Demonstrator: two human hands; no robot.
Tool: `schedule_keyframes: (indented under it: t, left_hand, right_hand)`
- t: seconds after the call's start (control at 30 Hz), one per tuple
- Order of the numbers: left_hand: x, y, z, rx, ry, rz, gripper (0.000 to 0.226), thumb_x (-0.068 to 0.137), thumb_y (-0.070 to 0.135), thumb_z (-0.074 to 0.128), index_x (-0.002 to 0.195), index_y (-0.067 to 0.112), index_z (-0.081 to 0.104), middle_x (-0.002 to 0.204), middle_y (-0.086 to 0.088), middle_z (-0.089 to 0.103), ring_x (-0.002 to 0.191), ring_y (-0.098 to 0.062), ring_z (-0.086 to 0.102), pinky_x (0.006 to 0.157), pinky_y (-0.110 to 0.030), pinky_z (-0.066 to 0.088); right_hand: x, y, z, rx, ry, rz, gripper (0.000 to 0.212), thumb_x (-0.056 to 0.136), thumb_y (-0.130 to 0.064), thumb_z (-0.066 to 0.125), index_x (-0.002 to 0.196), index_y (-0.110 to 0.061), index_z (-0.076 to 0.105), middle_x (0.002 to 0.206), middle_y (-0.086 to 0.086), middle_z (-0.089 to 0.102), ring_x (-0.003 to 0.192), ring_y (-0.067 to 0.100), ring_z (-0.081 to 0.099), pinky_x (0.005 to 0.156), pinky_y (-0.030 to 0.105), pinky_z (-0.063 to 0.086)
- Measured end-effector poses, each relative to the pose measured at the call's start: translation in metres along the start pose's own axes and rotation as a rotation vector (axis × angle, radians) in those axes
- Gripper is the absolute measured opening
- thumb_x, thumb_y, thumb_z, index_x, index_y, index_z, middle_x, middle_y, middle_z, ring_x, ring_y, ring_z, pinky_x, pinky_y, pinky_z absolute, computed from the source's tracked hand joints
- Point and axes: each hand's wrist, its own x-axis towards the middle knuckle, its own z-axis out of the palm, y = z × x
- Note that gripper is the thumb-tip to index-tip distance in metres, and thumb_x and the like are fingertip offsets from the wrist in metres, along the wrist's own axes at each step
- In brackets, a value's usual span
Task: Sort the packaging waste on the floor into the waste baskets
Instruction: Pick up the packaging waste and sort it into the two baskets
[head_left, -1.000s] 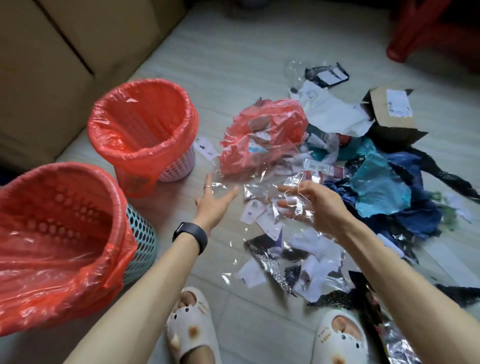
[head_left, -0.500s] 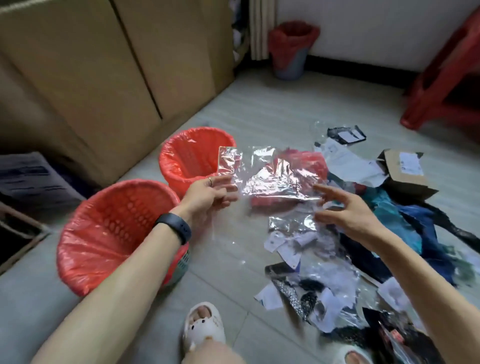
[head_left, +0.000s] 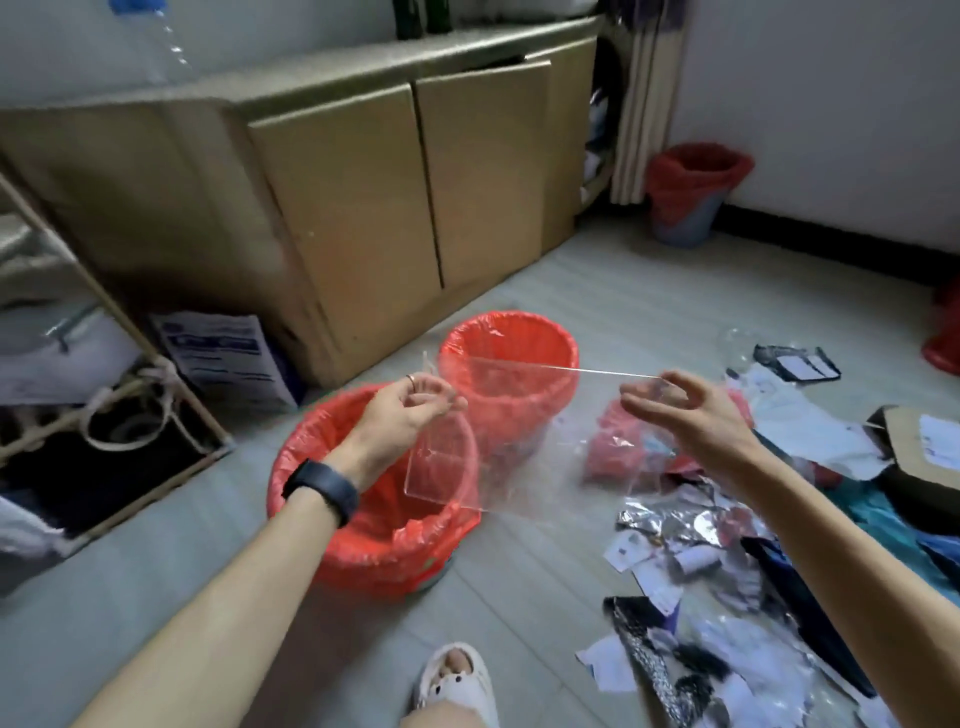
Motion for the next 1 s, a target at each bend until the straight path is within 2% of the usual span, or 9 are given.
schedule_keyframes:
  t: [0.2,0.3,0.4,0.47,0.57,0.67,0.8,0.93,1.0]
  left_hand:
    - [-0.008,-0.006,-0.036,-0.228,0.146,-0.065,0.007,0.09,0.021,0.063,0.094,0.016,0.059,0.103,-0.022,0.069,0.083,-0.037,0.07,0.069,-0.048,0.06]
    - [-0.012,-0.009,-0.057,-0.276,0.155,-0.167,0.008,0.096,0.018,0.059,0.103,0.016,0.057,0.099,-0.011,0.071,0.069,-0.029,0.072,0.056,-0.037,0.06]
    - [-0.019,-0.016,-0.086,-0.336,-0.007,-0.297,0.035,0.089,0.014,0.068,0.12,0.019,0.054,0.115,-0.009,0.071,0.091,-0.034,0.071,0.072,-0.042,0.057]
    - [-0.023,-0.025,-0.097,-0.293,-0.035,-0.325,0.048,0.086,-0.005,0.065,0.125,0.02,0.052,0.117,-0.01,0.069,0.096,-0.033,0.07,0.072,-0.041,0.06]
    - [-0.018,-0.037,-0.105,-0.296,0.196,-0.319,0.042,0.086,-0.02,0.052,0.111,0.014,0.055,0.103,-0.011,0.07,0.071,-0.024,0.07,0.054,-0.029,0.057]
    - [-0.007,-0.047,-0.113,-0.399,0.304,-0.363,0.031,0.089,-0.01,0.048,0.103,0.015,0.059,0.104,-0.012,0.074,0.069,-0.024,0.071,0.048,-0.026,0.052]
    - [-0.001,-0.064,-0.116,-0.403,0.27,-0.448,0.026,0.098,0.009,0.042,0.113,0.015,0.062,0.114,-0.013,0.07,0.073,-0.032,0.073,0.044,-0.027,0.053]
    - [0.002,-0.069,-0.117,-0.399,0.188,-0.459,0.044,0.097,0.056,0.042,0.121,0.022,0.059,0.112,-0.012,0.072,0.091,-0.042,0.071,0.054,-0.033,0.057]
    - [0.005,-0.071,-0.117,-0.235,0.188,-0.395,0.034,0.093,0.044,0.061,0.12,0.024,0.056,0.11,-0.01,0.073,0.081,-0.035,0.072,0.051,-0.028,0.055]
  right_hand:
    - [0.017,-0.013,0.052,0.248,-0.32,0.23,0.042,0.078,-0.014,0.077,0.118,-0.014,0.063,0.112,0.008,0.074,0.099,0.031,0.073,0.098,0.051,0.051]
    - [0.028,-0.017,0.078,0.245,-0.336,0.241,0.032,0.083,-0.007,0.074,0.113,-0.014,0.065,0.109,0.009,0.075,0.091,0.028,0.074,0.069,0.031,0.055]
    - [0.042,-0.02,0.103,0.326,-0.234,0.233,0.025,0.083,0.001,0.072,0.103,-0.013,0.068,0.091,0.017,0.071,0.072,0.023,0.064,0.05,0.019,0.047]
    - [0.05,-0.021,0.116,0.401,-0.192,0.238,0.03,0.085,0.005,0.068,0.111,-0.009,0.066,0.084,0.012,0.069,0.069,0.02,0.062,0.053,0.02,0.05]
    - [0.055,-0.016,0.13,0.351,-0.344,0.258,0.043,0.087,0.0,0.068,0.122,-0.025,0.064,0.105,0.001,0.076,0.095,0.022,0.072,0.083,0.042,0.058]
    - [0.052,-0.007,0.145,0.225,-0.465,0.236,0.058,0.089,0.007,0.064,0.128,-0.035,0.061,0.111,0.001,0.075,0.093,0.019,0.073,0.083,0.046,0.059]
    - [0.058,0.003,0.162,0.216,-0.229,0.151,0.044,0.093,0.013,0.054,0.121,-0.02,0.065,0.094,0.01,0.077,0.062,0.011,0.067,0.059,0.027,0.055]
    - [0.064,0.01,0.172,0.191,-0.145,0.136,0.048,0.09,0.018,0.045,0.113,-0.014,0.072,0.091,0.012,0.077,0.063,0.023,0.062,0.055,0.032,0.057]
    - [0.068,0.013,0.178,0.191,-0.147,0.155,0.047,0.089,0.018,0.045,0.108,-0.014,0.074,0.087,0.01,0.077,0.062,0.024,0.061,0.053,0.031,0.056]
